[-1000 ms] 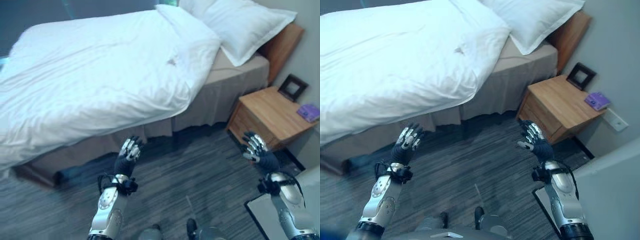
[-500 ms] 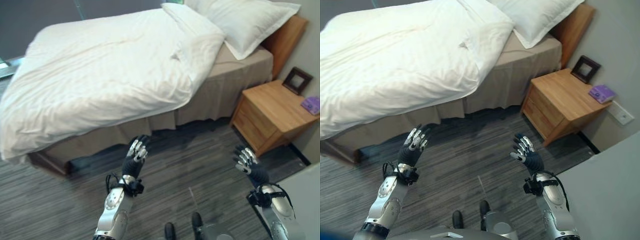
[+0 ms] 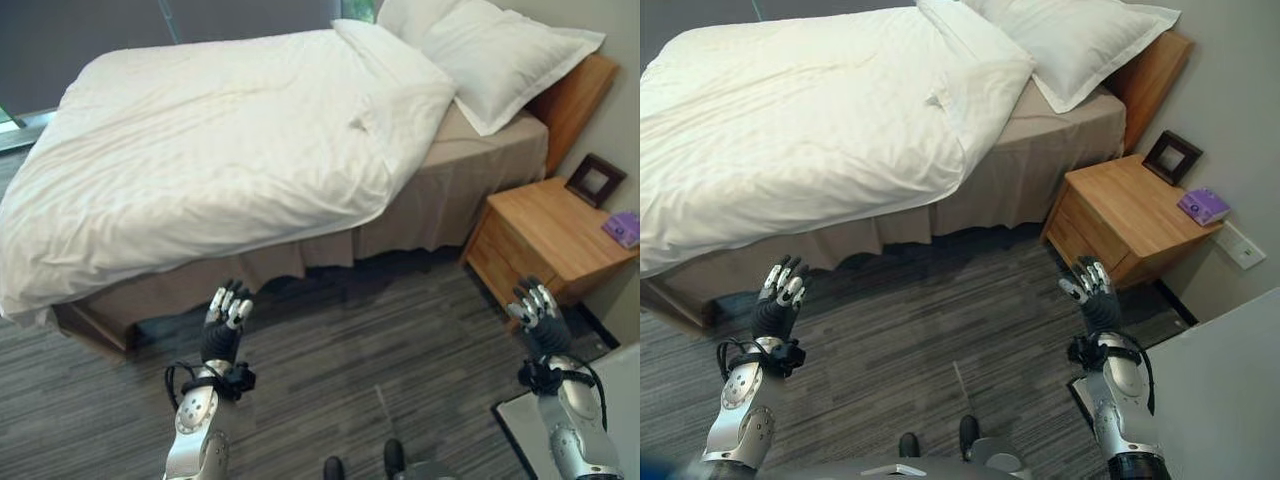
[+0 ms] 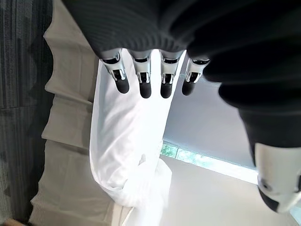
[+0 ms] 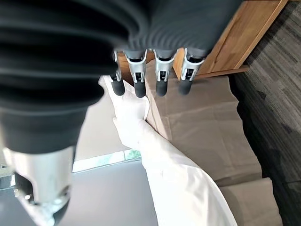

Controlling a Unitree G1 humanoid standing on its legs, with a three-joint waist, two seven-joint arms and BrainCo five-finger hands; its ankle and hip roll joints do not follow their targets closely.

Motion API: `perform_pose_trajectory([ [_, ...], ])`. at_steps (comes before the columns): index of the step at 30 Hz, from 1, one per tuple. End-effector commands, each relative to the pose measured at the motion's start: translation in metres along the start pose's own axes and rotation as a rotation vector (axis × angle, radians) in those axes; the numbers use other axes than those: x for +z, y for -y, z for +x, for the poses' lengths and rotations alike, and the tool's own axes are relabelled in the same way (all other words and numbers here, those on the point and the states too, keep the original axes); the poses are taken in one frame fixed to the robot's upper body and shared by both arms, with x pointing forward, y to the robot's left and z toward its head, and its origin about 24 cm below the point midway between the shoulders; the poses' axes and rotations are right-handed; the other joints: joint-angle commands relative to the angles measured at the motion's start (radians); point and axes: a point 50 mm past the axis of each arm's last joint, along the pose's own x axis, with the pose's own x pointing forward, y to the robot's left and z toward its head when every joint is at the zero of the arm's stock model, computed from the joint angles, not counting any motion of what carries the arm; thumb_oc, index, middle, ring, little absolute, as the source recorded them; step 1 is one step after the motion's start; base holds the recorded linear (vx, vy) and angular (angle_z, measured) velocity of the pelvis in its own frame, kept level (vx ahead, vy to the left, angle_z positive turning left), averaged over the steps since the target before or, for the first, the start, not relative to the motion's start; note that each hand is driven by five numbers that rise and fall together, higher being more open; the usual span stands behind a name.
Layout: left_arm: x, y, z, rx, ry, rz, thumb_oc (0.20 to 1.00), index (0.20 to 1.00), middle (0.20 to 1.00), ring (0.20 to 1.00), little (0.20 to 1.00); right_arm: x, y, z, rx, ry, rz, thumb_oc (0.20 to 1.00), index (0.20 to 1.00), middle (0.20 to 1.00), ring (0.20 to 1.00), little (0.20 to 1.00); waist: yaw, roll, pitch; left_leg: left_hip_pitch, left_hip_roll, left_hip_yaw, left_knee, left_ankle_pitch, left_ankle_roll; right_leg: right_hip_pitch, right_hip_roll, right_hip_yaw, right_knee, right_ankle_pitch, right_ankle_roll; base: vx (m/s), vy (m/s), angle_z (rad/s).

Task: Making the bed.

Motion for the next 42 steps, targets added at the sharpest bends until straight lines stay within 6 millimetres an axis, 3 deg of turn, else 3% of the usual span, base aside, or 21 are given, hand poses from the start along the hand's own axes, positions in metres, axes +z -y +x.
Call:
perform_pose_trajectory([
  [1,0.031,-0.009,0.008,0.017,0.147,0.06,1.0,1.0,1.0,1.0,1.0,0.012,-0.017,0.003,0.057,0.097,0.029,1.0,1.0,1.0,1.0,1.0,-0.016,-0.012,0.012,0.113,-0.015,0.03,0.015,-0.113,-0.015,-0.097,-0.143,-0.008,0.004,0.086,0.07,0.36,-0.035,-0.18],
  [2,0.031,-0.009,0.008,0.018,0.146,0.059,1.0,1.0,1.0,1.0,1.0,0.011,-0.017,0.003,0.058,0.096,0.028,1.0,1.0,1.0,1.0,1.0,-0.017,-0.009,0.012,0.116,-0.011,0.029,0.013,-0.115,-0.016,-0.092,-0.14,-0.011,-0.001,0.086,0.07,0.51,-0.157,-0.02],
  [6,0.036,-0.002,0.016,-0.047,0.164,0.088,1.0,1.0,1.0,1.0,1.0,0.003,-0.014,-0.008,0.106,0.04,-0.069,1.0,1.0,1.0,1.0,1.0,-0.084,-0.012,0.008,0.233,0.033,-0.006,0.007,-0.18,-0.071,-0.135,-0.145,0.06,-0.308,0.159,0.099,0.44,-0.183,0.12],
  [10,0.04,0.017,0.022,-0.111,0.195,0.036,1.0,1.0,1.0,1.0,1.0,0.002,-0.015,-0.012,0.151,0.023,-0.088,1.0,1.0,1.0,1.0,1.0,-0.103,-0.019,-0.03,0.284,0.094,-0.046,0.073,-0.175,-0.111,-0.124,-0.132,0.057,-0.274,0.185,0.098,0.49,-0.325,0.24],
  [11,0.037,0.02,0.022,-0.114,0.188,0.026,1.0,1.0,1.0,1.0,1.0,0.001,-0.017,-0.011,0.161,0.015,-0.095,1.0,1.0,1.0,1.0,1.0,-0.104,-0.009,-0.041,0.28,0.136,-0.051,0.14,-0.115,-0.135,-0.112,-0.107,0.044,-0.247,0.165,0.081,0.46,-0.401,0.56],
  [12,0.034,0.021,0.022,-0.109,0.178,0.009,1.0,1.0,1.0,1.0,1.0,-0.003,-0.019,-0.009,0.171,0.0,-0.095,1.0,1.0,1.0,1.0,1.0,-0.106,-0.004,-0.055,0.247,0.171,-0.064,0.251,0.0,-0.151,-0.09,-0.078,0.036,-0.227,0.151,0.052,0.45,-0.444,0.51],
  [14,0.031,0.026,0.024,-0.095,0.166,-0.06,1.0,1.0,1.0,1.0,1.0,0.004,-0.028,-0.002,0.207,0.031,-0.084,1.0,1.0,1.0,1.0,1.0,-0.093,-0.028,-0.051,0.09,0.229,-0.031,0.569,0.144,-0.141,-0.006,-0.061,0.008,-0.229,0.112,-0.01,0.35,-0.453,0.22],
  [15,0.031,0.025,0.024,-0.095,0.166,-0.06,1.0,1.0,1.0,1.0,1.0,0.004,-0.028,-0.002,0.207,0.03,-0.084,1.0,1.0,1.0,1.0,1.0,-0.094,-0.028,-0.053,0.088,0.229,-0.032,0.57,0.145,-0.141,-0.007,-0.062,0.007,-0.229,0.112,-0.01,0.45,-0.569,0.03],
  [16,0.031,0.032,0.025,-0.126,0.166,-0.089,1.0,1.0,1.0,1.0,1.0,0.008,-0.031,-0.001,0.229,0.047,-0.059,1.0,1.0,1.0,1.0,1.0,-0.056,-0.063,-0.027,0.004,0.243,-0.013,0.726,0.136,-0.103,0.081,-0.037,0.016,-0.246,0.061,-0.059,0.4,-0.449,0.09],
  [17,0.031,0.034,0.025,-0.132,0.169,-0.087,1.0,1.0,1.0,1.0,1.0,0.009,-0.03,-0.001,0.22,0.047,-0.068,1.0,1.0,1.0,1.0,1.0,-0.043,-0.075,-0.014,-0.05,0.233,0.0,0.763,0.122,-0.103,0.114,-0.039,0.026,-0.26,0.054,-0.067,0.65,-0.592,0.03],
  [19,0.029,0.038,0.026,-0.141,0.164,-0.097,1.0,1.0,1.0,1.0,1.0,0.014,-0.024,0.0,0.198,0.062,-0.098,1.0,1.0,1.0,1.0,1.0,-0.024,-0.083,0.003,-0.156,0.222,0.053,0.754,0.077,-0.112,0.177,-0.046,0.018,-0.284,0.041,-0.071,0.36,-0.205,0.02],
  [21,0.022,0.038,0.024,-0.148,0.137,-0.091,1.0,1.0,1.0,1.0,1.0,0.018,-0.019,-0.001,0.192,0.074,-0.093,1.0,1.0,1.0,1.0,1.0,-0.005,-0.077,-0.001,-0.233,0.164,0.113,0.553,0.069,-0.118,0.229,-0.055,0.013,-0.308,0.027,-0.056,0.48,-0.05,0.16],
  [24,0.017,0.031,0.018,-0.138,0.115,-0.043,1.0,1.0,1.0,1.0,1.0,0.01,-0.018,-0.006,0.195,0.045,-0.099,1.0,1.0,1.0,1.0,1.0,0.028,-0.044,-0.012,-0.255,0.014,0.024,0.194,0.132,-0.105,0.315,-0.018,0.051,-0.332,-0.022,-0.049,0.6,0.044,-0.18],
  [27,0.013,0.023,0.013,-0.113,0.095,-0.019,1.0,1.0,1.0,1.0,1.0,0.009,-0.02,-0.006,0.205,0.041,-0.102,1.0,1.0,1.0,1.0,1.0,0.048,-0.028,-0.023,-0.258,-0.009,-0.025,0.05,0.201,-0.123,0.374,0.007,0.08,-0.344,-0.051,-0.053,0.42,0.029,-0.52],
  [31,0.012,0.02,0.012,-0.115,0.084,0.017,1.0,1.0,1.0,1.0,1.0,0.01,-0.019,-0.005,0.21,0.038,-0.118,1.0,1.0,1.0,1.0,1.0,0.061,-0.023,-0.038,-0.252,-0.007,0.008,0.034,0.227,-0.126,0.416,0.014,0.1,-0.36,-0.067,-0.053,0.33,0.061,-0.78],
  [34,0.007,0.016,0.012,-0.106,0.058,0.048,1.0,1.0,1.0,1.0,1.0,0.012,-0.018,-0.004,0.199,0.051,-0.14,1.0,1.0,1.0,1.0,1.0,0.055,-0.045,-0.084,-0.245,-0.016,0.049,0.105,0.141,-0.06,0.442,-0.039,0.088,-0.303,-0.141,-0.029,0.41,0.172,-0.51],
  [36,0.006,0.012,0.013,-0.087,0.05,0.051,1.0,1.0,1.0,1.0,1.0,0.014,-0.022,-0.001,0.207,0.065,-0.132,1.0,1.0,1.0,1.0,1.0,0.06,-0.058,-0.088,-0.238,-0.02,0.072,0.135,0.097,-0.036,0.421,-0.06,0.086,-0.216,-0.13,-0.01,0.28,0.142,-0.16],
  [37,0.014,0.011,0.018,-0.072,0.08,0.079,1.0,1.0,1.0,1.0,1.0,0.017,-0.041,0.01,0.26,0.099,-0.084,1.0,1.0,1.0,1.0,1.0,0.061,-0.066,-0.051,-0.177,-0.011,0.103,0.136,0.061,-0.005,0.264,-0.077,0.081,0.121,0.002,0.059,0.16,0.104,-0.02],
  [39,0.014,0.011,0.018,-0.072,0.081,0.078,1.0,1.0,1.0,1.0,1.0,0.018,-0.042,0.01,0.261,0.1,-0.085,1.0,1.0,1.0,1.0,1.0,0.064,-0.063,-0.054,-0.182,-0.006,0.105,0.136,0.064,-0.006,0.257,-0.072,0.083,0.12,0.006,0.058,0.16,0.088,-0.08],
  [40,0.017,0.014,0.022,-0.094,0.086,0.097,1.0,1.0,1.0,1.0,1.0,0.016,-0.044,0.01,0.267,0.094,-0.089,1.0,1.0,1.0,1.0,1.0,0.04,-0.048,-0.042,-0.12,-0.001,0.077,0.107,0.049,-0.001,0.172,-0.051,0.103,0.191,0.034,0.05,0.27,0.106,0.26],
  [42,0.018,0.018,0.023,-0.134,0.084,0.103,1.0,1.0,1.0,1.0,1.0,0.014,-0.043,0.008,0.266,0.08,-0.09,1.0,1.0,1.0,1.0,1.0,0.018,-0.036,-0.039,-0.065,-0.004,0.057,0.076,0.037,-0.004,0.113,-0.071,0.084,0.139,0.012,0.028,0.34,0.095,0.95],
])
